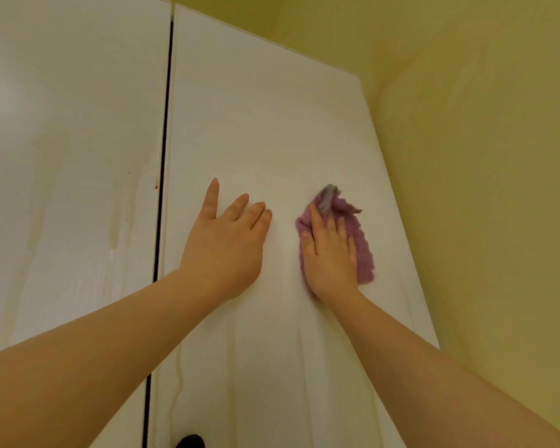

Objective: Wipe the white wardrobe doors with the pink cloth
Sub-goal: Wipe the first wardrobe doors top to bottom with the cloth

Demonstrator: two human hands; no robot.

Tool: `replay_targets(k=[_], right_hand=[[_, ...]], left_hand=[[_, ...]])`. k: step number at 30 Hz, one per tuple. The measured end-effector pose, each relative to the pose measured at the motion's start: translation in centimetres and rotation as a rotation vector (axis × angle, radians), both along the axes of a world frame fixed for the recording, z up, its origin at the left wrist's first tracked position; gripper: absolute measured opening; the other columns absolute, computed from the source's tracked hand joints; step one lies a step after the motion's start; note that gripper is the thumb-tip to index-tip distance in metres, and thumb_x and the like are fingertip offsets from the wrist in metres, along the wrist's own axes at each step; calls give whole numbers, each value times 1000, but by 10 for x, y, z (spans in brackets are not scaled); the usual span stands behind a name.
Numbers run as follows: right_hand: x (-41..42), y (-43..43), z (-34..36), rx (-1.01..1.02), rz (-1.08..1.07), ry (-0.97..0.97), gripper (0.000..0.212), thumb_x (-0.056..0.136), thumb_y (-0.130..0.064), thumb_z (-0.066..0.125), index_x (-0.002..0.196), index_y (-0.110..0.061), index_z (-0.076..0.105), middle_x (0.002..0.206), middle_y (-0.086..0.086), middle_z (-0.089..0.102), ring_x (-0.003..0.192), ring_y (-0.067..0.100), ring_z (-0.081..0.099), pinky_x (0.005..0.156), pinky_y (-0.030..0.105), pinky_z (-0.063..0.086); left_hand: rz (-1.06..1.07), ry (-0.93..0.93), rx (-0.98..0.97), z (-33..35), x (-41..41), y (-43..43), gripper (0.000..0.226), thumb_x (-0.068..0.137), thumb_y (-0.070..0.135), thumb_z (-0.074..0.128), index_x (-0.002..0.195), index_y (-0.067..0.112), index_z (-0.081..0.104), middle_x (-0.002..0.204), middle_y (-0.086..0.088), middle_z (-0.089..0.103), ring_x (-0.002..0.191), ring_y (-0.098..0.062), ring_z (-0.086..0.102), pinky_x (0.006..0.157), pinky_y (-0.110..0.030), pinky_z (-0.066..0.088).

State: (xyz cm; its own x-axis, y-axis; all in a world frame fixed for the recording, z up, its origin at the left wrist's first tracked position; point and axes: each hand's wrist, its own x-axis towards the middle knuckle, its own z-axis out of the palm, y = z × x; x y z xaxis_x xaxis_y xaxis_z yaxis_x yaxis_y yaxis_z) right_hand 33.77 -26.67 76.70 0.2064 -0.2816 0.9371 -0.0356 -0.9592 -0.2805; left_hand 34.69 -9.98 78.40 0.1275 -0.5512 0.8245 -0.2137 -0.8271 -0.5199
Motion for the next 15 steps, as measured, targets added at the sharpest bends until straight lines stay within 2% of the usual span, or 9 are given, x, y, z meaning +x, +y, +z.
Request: replay_targets(k=[1, 3, 5, 8, 9, 10, 13, 15], right_hand=[[1, 7, -4, -50, -8, 20, 50, 100, -42, 15, 148, -36, 2, 157, -5, 2, 144, 17, -3, 115, 35, -1], [3, 14, -19, -275, 17, 77, 52, 97, -51, 9, 146, -39, -4, 157, -7, -1, 144, 14, -7, 113, 31, -7], [-2, 1, -18, -383, 35, 102, 55, 93, -53, 6, 146, -39, -1, 157, -5, 5, 144, 15, 0, 113, 29, -4], [-4, -19, 11, -72, -12, -10, 49, 100, -40, 20, 148, -33, 12, 156, 1, 15, 142, 22, 11, 115, 37, 9], [-3, -16, 15, 12, -35, -21, 49, 101, -40, 19, 148, -33, 9, 157, 0, 10, 143, 22, 7, 116, 38, 7], [1, -7, 16, 7, -53, -5, 50, 101, -41, 16, 148, -34, 4, 158, -2, 4, 144, 20, 2, 116, 37, 3], [8, 19, 1, -305, -3, 63, 51, 93, -54, 2, 141, -41, -11, 157, -10, -3, 143, 12, -8, 112, 27, -10], [5, 8, 2, -404, 32, 37, 58, 86, -56, -1, 142, -40, -6, 157, -10, 4, 143, 13, -2, 112, 27, -7]], left_hand=[[7, -5, 2, 0, 0, -1, 52, 102, 25, 8, 152, 16, -4, 160, -1, -2, 147, -21, -5, 107, -54, -21], [17, -10, 10, 0, 1, -2, 52, 102, 25, 7, 152, 16, -5, 160, -1, -3, 147, -21, -5, 105, -54, -23], [11, -9, 11, 0, 2, -3, 53, 101, 24, 8, 151, 17, -6, 160, -1, -5, 147, -21, -6, 104, -53, -24], [1, -10, 29, 1, 3, 0, 52, 102, 23, 9, 151, 17, -7, 160, 0, -6, 147, -21, -7, 103, -53, -25], [0, -13, 38, 1, 4, 0, 52, 102, 23, 9, 151, 17, -7, 160, 0, -6, 147, -21, -6, 103, -53, -25], [4, -20, 45, 2, 4, 1, 52, 102, 23, 9, 151, 17, -7, 160, 0, -6, 147, -21, -6, 102, -53, -26], [9, -37, 59, 5, 5, 4, 53, 102, 25, 10, 151, 18, -7, 160, 0, -5, 147, -21, -6, 101, -54, -26], [24, -43, 59, 3, 5, 4, 53, 102, 25, 9, 151, 18, -8, 160, 1, -6, 147, -20, -6, 101, -54, -26]])
